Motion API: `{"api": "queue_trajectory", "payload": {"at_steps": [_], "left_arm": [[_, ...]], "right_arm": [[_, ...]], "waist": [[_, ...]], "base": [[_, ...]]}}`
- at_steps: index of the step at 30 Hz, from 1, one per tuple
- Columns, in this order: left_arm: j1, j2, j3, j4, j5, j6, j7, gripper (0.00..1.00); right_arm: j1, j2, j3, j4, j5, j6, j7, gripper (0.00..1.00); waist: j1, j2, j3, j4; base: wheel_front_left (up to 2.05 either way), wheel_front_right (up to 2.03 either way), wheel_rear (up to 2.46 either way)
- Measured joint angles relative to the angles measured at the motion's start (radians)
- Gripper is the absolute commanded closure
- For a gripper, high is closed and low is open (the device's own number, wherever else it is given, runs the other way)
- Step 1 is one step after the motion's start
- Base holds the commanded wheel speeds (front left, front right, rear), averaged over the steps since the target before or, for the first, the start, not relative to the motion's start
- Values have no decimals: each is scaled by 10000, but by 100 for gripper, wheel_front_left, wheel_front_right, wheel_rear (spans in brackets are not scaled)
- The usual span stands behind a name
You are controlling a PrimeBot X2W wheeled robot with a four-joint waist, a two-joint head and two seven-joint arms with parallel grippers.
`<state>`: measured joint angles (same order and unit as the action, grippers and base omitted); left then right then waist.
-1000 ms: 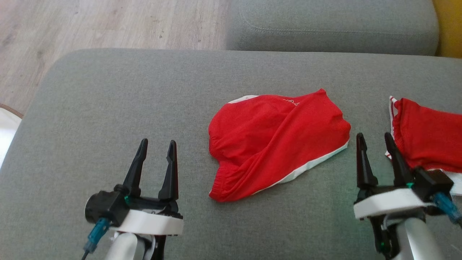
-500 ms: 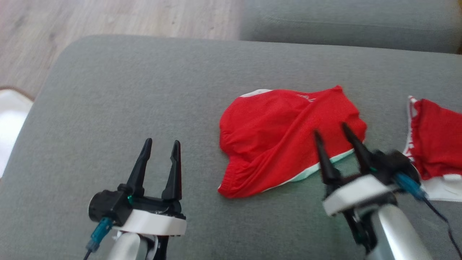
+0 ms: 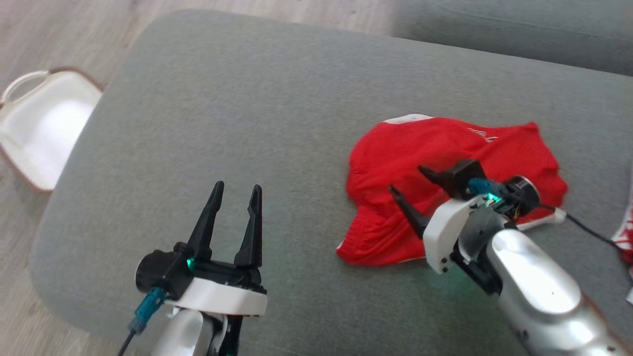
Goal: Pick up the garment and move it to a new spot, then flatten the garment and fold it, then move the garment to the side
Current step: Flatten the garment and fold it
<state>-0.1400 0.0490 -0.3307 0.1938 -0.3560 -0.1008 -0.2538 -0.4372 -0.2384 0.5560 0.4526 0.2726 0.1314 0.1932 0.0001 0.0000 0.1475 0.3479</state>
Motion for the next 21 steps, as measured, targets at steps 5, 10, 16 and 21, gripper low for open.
{"api": "queue_trajectory", "payload": {"at_steps": [5, 10, 16, 21], "left_arm": [[-1, 0, -75, 23, -59, 50, 0, 0], [-4, -2, -236, 27, -142, 54, 0, 0], [-9, -2, -274, 25, -146, 98, 0, 0], [-92, -2, -349, 25, -157, 127, 0, 0]], "right_arm": [[-531, -36, 282, 926, 253, 0, 23, 0], [-905, -82, 667, 1707, 355, 0, 6, 95], [-1353, -113, 790, 2176, 456, 0, -272, 100], [-2018, -146, 339, 2681, 562, 0, -642, 100]], "waist": [[0, 0, 131, 421], [0, 0, 255, 684], [-1, 0, 326, 798], [-2, 0, 401, 877]], "base": [[0, 0, 0], [0, 0, 0], [0, 0, 0], [0, 0, 0]]}}
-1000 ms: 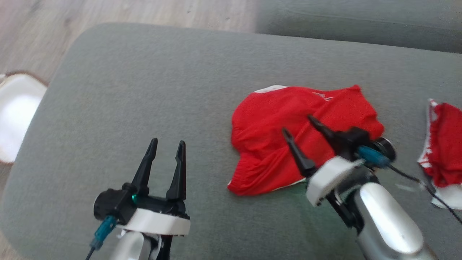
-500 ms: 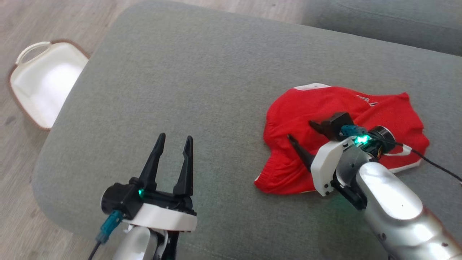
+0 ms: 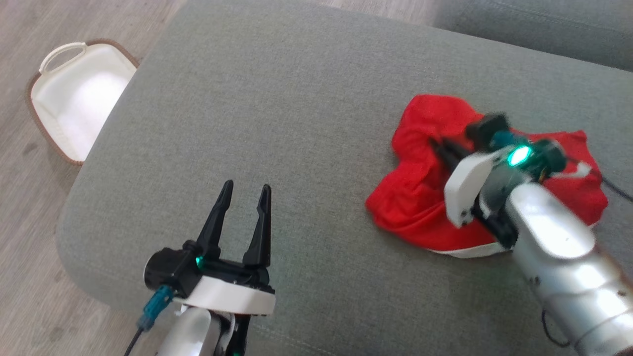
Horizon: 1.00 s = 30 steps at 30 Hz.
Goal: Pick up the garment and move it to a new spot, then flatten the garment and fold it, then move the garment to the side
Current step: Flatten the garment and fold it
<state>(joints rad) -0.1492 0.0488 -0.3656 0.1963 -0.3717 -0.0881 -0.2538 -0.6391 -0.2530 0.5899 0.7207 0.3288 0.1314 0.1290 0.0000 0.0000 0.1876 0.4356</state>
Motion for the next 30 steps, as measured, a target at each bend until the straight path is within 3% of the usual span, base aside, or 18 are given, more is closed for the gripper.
{"api": "queue_trajectory", "payload": {"at_steps": [10, 11, 12, 22, 30], "left_arm": [[-195, -4, -201, -10, -245, 17, 0, 0], [-212, -4, -207, -10, -245, 35, 0, 0], [-235, -4, -213, -8, -245, 63, 0, 0], [-303, -6, 111, -10, -136, 102, 0, 0], [-221, -6, 709, -61, 222, 84, 0, 0]], "right_arm": [[-1357, -171, -568, 1572, 119, 0, -259, 100], [-1444, -180, -598, 1810, 27, 0, -299, 54], [-1512, -186, -608, 2008, -73, 0, -387, 0], [-1541, 36, -1152, 2592, -73, 0, -2196, 0], [-406, 48, -2372, 1613, 44, 0, -3582, 0]], "waist": [[1, 0, 244, 272], [1, 0, 262, 291], [0, 0, 275, 306], [0, 0, 69, -199], [0, 0, -355, -1138]], "base": [[0, 0, 0], [0, 0, 0], [0, 0, 0], [0, 0, 0], [0, 0, 0]]}}
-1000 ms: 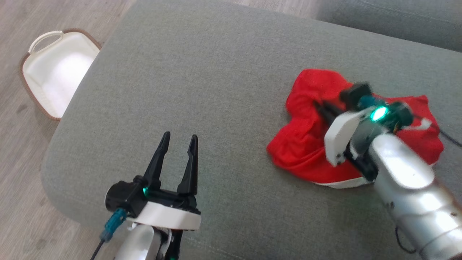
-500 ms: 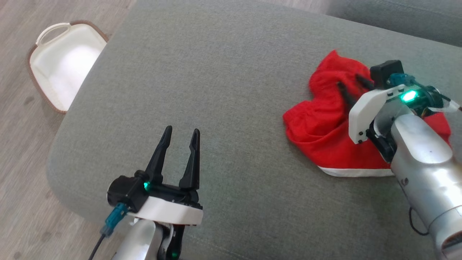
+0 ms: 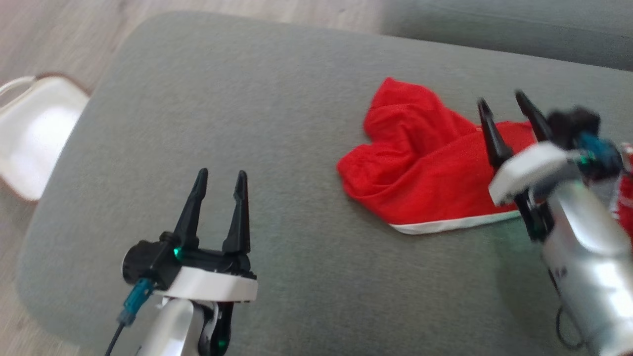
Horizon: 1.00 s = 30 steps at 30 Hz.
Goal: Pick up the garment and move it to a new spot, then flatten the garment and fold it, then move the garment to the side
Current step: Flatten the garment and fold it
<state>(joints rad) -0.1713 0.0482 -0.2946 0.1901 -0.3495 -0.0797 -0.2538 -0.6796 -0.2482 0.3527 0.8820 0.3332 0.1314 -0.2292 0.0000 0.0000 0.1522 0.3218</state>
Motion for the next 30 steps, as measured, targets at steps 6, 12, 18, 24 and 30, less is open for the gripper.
{"api": "queue_trajectory", "payload": {"at_steps": [6, 12, 18, 24, 30], "left_arm": [[373, 0, 309, -29, 163, -92, 0, 0], [394, 0, 412, 10, 265, -176, 0, 0], [394, 0, 399, 13, 265, -234, 0, 0], [368, 0, 326, 17, 268, -263, 0, 0], [321, 0, 226, 59, 326, -278, 0, 0]], "right_arm": [[2020, 441, -1808, -1415, -209, 0, -186, 0], [3775, 1482, -3212, -3149, -943, 0, -186, 0], [4761, 1824, -3764, -4096, -1415, 0, 150, 0], [4952, 1985, -4222, -4660, -1647, 0, 890, 0], [4572, 2000, -4658, -3933, -1662, 0, 1653, 0]], "waist": [[-1, 0, -305, -787], [-1, 0, -471, -1489], [-1, 0, -456, -1792], [0, 0, -214, -1769], [0, 0, 31, -1517]], "base": [[0, 0, 0], [0, 0, 0], [0, 0, 0], [0, 0, 0], [0, 0, 0]]}}
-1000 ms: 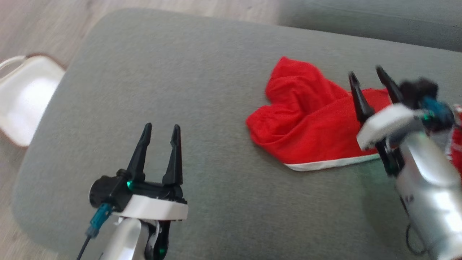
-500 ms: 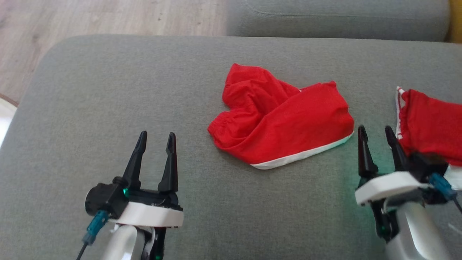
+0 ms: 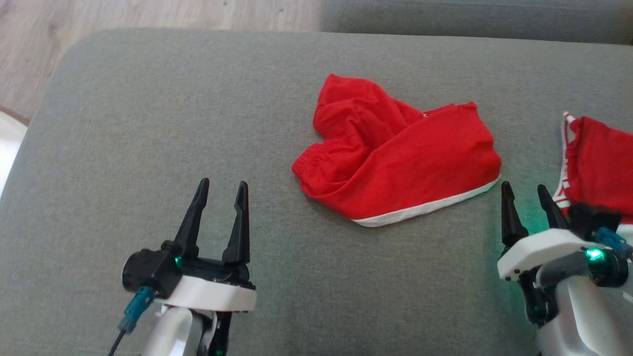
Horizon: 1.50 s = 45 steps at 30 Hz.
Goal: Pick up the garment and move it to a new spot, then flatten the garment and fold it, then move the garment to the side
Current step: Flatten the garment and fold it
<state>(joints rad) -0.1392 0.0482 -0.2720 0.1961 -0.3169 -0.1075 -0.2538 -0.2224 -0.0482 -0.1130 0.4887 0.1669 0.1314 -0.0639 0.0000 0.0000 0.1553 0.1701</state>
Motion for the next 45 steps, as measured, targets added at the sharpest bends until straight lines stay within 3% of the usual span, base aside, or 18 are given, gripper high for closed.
{"api": "queue_trajectory", "payload": {"at_steps": [16, 17, 19, 20, 25, 31, 38, 41, 45], "left_arm": [[-216, 0, -125, 105, 0, -82, 0, 0], [-216, 0, -125, 109, 0, -82, 0, 0], [-217, 0, -125, 117, 0, -82, 0, 0], [-218, 0, -125, 125, 0, -82, 0, 0], [-218, 0, -104, 153, 0, -82, 0, 0], [-205, 0, 52, 176, 0, -82, 0, 0], [-194, 4, -69, 265, 176, -90, 0, 0], [-197, 73, -594, 566, 201, -169, -2, 0], [-288, 569, -2234, 1524, 46, -222, 75, 0]], "right_arm": [[-1442, -8, -497, 2339, -637, 0, 188, 0], [-1519, -10, -466, 2420, -642, 0, 186, 4], [-1638, -33, -320, 2581, -658, 0, 84, 88], [-1663, -35, -247, 2648, -734, 0, 29, 100], [-1758, 2, -190, 2840, -826, 0, -174, 100], [-1482, 2, -897, 2552, -803, 0, -253, 100], [-472, 6, -1214, 1919, 81, 0, -92, 100], [-315, 12, -945, 1655, 314, 0, 6, 100], [-319, 17, -577, 1430, 577, 0, 117, 100]], "waist": [[0, 0, 382, 520], [0, 0, 391, 514], [0, 0, 403, 498], [0, 0, 406, 487], [0, 0, 342, 383], [0, 0, 143, 89], [0, 0, -22, -381], [0, 0, -41, -599], [0, 0, -29, -851]], "base": [[0, 0, 0], [0, 0, 0], [0, 0, 0], [0, 0, 0], [0, 0, 0], [0, 0, 0], [0, 0, 0], [0, 0, 0], [0, 0, 0]]}}
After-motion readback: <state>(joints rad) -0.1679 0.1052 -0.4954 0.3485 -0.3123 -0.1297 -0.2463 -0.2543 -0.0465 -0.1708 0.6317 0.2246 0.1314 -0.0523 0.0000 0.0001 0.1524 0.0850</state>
